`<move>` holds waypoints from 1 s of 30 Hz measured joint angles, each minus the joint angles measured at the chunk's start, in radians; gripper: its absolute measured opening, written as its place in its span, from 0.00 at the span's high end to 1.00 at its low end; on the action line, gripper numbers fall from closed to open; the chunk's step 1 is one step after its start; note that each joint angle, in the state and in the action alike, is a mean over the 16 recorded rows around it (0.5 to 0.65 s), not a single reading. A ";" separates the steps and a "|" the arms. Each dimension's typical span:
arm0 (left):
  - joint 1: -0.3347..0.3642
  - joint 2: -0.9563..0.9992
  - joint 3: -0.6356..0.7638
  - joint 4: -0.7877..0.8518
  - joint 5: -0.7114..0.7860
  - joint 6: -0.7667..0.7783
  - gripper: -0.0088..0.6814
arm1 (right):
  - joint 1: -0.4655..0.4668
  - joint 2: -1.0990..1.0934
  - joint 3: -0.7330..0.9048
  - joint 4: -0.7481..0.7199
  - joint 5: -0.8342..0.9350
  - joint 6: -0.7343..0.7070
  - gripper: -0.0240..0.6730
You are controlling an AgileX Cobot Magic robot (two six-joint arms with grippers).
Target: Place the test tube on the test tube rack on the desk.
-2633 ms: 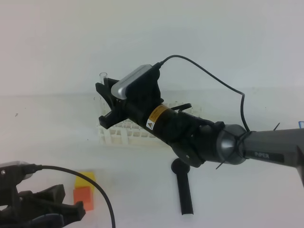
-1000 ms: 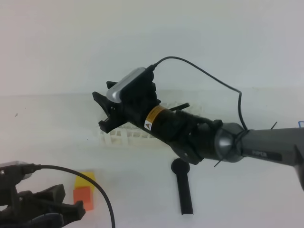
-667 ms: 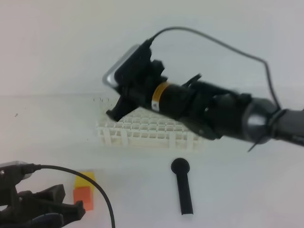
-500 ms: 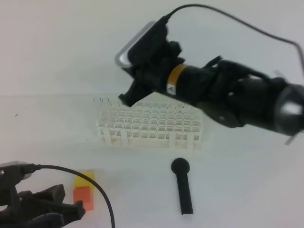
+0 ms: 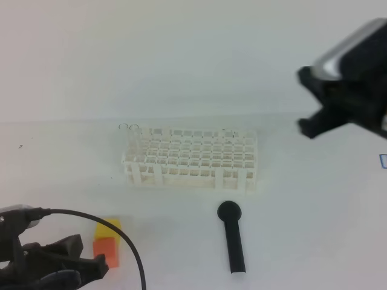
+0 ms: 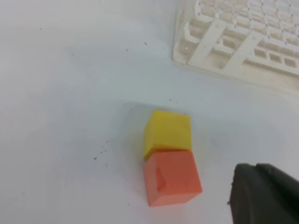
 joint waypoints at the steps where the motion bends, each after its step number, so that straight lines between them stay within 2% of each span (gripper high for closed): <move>1: 0.000 0.000 0.000 0.000 0.000 -0.001 0.99 | -0.017 -0.034 0.028 0.000 0.008 -0.005 0.97; 11: 0.000 0.000 0.000 0.000 0.001 -0.017 0.99 | -0.114 -0.347 0.215 -0.007 0.183 -0.072 0.97; 21: 0.000 0.000 0.000 0.000 0.002 -0.026 0.99 | -0.128 -0.581 0.293 -0.039 0.448 -0.108 0.97; 30: 0.000 0.000 0.000 0.000 0.001 -0.034 0.99 | -0.128 -0.648 0.304 -0.053 0.599 -0.092 0.97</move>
